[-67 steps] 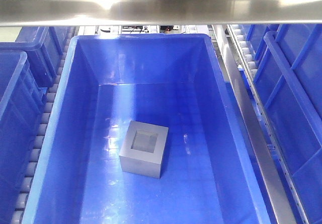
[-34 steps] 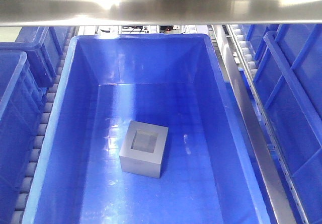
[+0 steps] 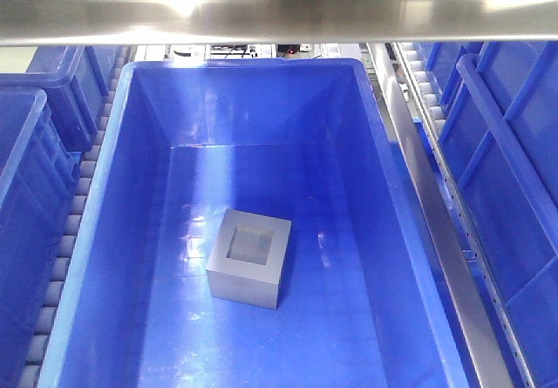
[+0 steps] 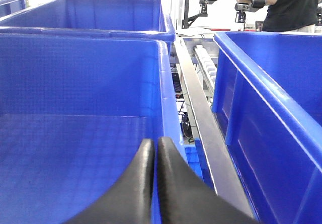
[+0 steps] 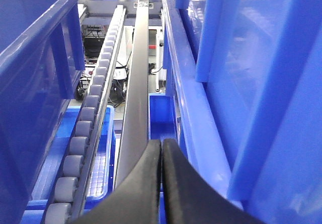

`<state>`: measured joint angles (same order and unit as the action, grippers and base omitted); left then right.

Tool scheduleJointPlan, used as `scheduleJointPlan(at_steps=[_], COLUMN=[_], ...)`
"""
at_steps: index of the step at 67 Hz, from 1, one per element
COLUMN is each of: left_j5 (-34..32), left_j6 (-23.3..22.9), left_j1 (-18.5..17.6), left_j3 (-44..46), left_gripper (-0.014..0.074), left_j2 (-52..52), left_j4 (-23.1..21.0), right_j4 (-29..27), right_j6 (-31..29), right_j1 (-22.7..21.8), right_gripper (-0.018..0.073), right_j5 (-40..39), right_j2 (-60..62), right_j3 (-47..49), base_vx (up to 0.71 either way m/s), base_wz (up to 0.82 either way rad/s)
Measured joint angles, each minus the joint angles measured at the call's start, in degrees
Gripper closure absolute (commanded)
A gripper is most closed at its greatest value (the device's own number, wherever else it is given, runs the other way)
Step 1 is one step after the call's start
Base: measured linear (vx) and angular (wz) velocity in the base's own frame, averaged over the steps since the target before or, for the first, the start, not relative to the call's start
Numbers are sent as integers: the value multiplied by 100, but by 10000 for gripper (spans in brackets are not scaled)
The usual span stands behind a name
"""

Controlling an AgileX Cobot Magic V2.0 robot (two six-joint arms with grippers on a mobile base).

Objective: Sort gray base to blue bin

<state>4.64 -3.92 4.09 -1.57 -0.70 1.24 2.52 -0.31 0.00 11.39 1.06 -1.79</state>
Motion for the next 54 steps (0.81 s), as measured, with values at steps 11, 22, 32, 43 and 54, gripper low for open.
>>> scheduleJointPlan(at_steps=[11, 22, 32, 43, 54], left_j5=[5, 5, 5, 5, 5], left_j6=[0, 0, 0, 0, -2], left_j1=[0, 0, 0, 0, 0], left_j3=[0, 0, 0, 0, 0], left_gripper=[603, 603, 603, 603, 603], left_j2=[0, 0, 0, 0, 0], left_j4=[0, 0, 0, 0, 0], right_j4=[0, 0, 0, 0, 0], right_j6=[31, 31, 31, 0, 0], right_j1=[0, 0, 0, 0, 0], right_gripper=[564, 564, 564, 564, 564], right_j5=[0, 0, 0, 0, 0], right_j2=[0, 0, 0, 0, 0], right_j3=[0, 0, 0, 0, 0], base_vx=[0, 0, 0, 0, 0], base_wz=[0, 0, 0, 0, 0])
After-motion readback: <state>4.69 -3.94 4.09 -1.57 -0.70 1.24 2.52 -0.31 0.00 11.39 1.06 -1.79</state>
